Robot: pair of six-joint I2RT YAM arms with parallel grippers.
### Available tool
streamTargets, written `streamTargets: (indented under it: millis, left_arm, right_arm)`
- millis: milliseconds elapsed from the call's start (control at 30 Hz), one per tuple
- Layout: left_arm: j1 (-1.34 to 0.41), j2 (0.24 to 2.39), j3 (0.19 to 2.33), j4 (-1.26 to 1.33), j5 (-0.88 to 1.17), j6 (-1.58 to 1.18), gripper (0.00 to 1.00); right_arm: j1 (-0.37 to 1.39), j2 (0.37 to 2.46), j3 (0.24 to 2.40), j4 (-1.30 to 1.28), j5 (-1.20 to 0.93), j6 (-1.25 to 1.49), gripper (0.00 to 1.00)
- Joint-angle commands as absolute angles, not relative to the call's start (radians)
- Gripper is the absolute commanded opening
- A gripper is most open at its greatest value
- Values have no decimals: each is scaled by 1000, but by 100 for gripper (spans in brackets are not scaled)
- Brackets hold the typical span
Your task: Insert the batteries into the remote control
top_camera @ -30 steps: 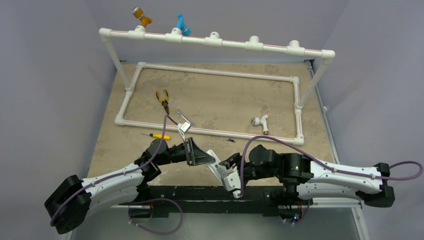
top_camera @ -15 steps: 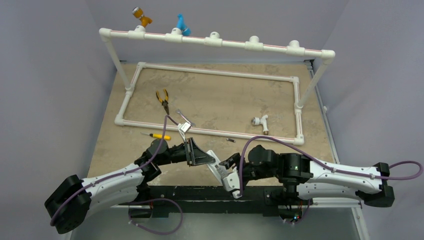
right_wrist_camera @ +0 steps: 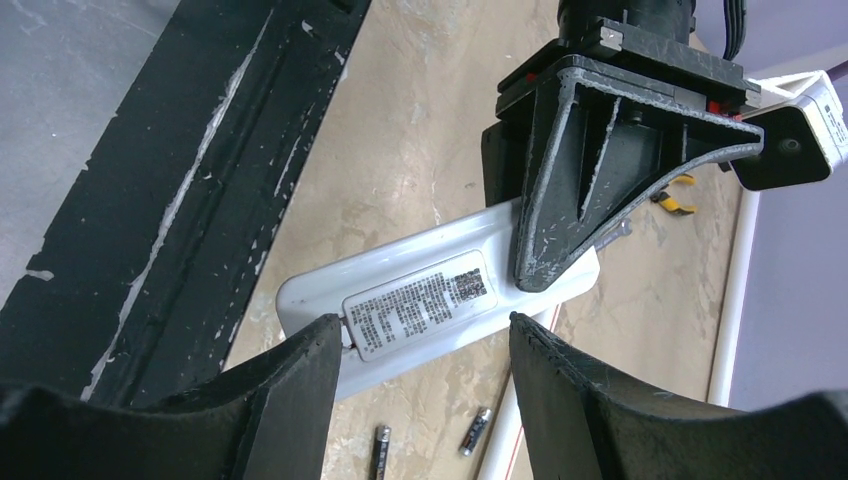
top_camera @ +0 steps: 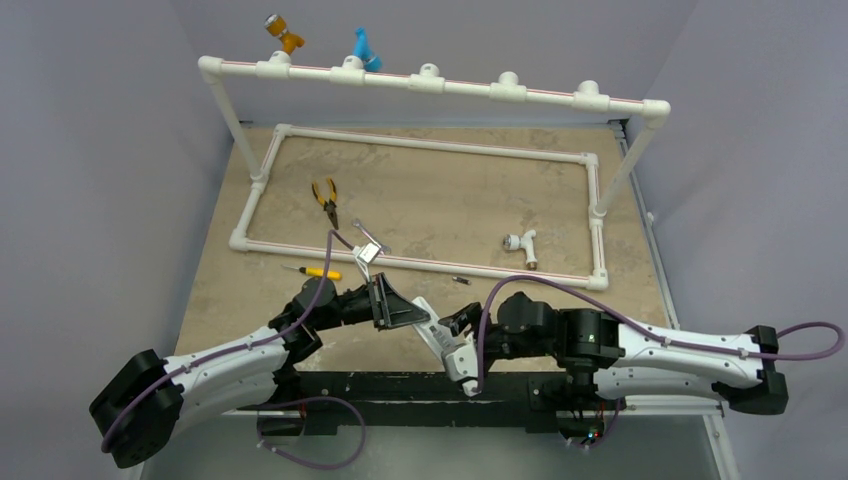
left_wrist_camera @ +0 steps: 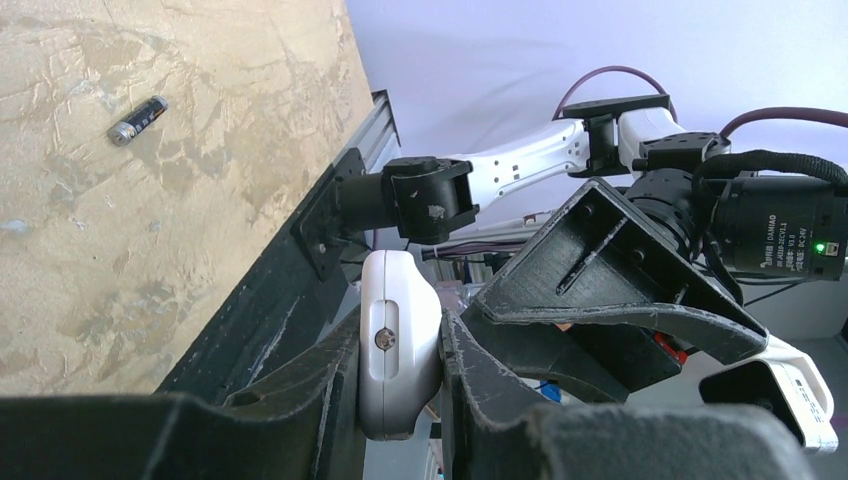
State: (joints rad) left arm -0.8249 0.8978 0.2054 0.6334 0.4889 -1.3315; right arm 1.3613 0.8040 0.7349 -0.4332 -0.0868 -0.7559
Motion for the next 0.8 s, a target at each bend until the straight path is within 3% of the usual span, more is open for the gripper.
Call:
streamTargets:
  millis: [0,767]
  left_arm:
    - [-832,895,231,744,534,-1357,0]
    - [-833,918,225,755,540,-1353,0]
  right_arm:
    - [1356,778,711,-316,-20,-786,59]
    - [1356,723,723,-311,-24,-781,59]
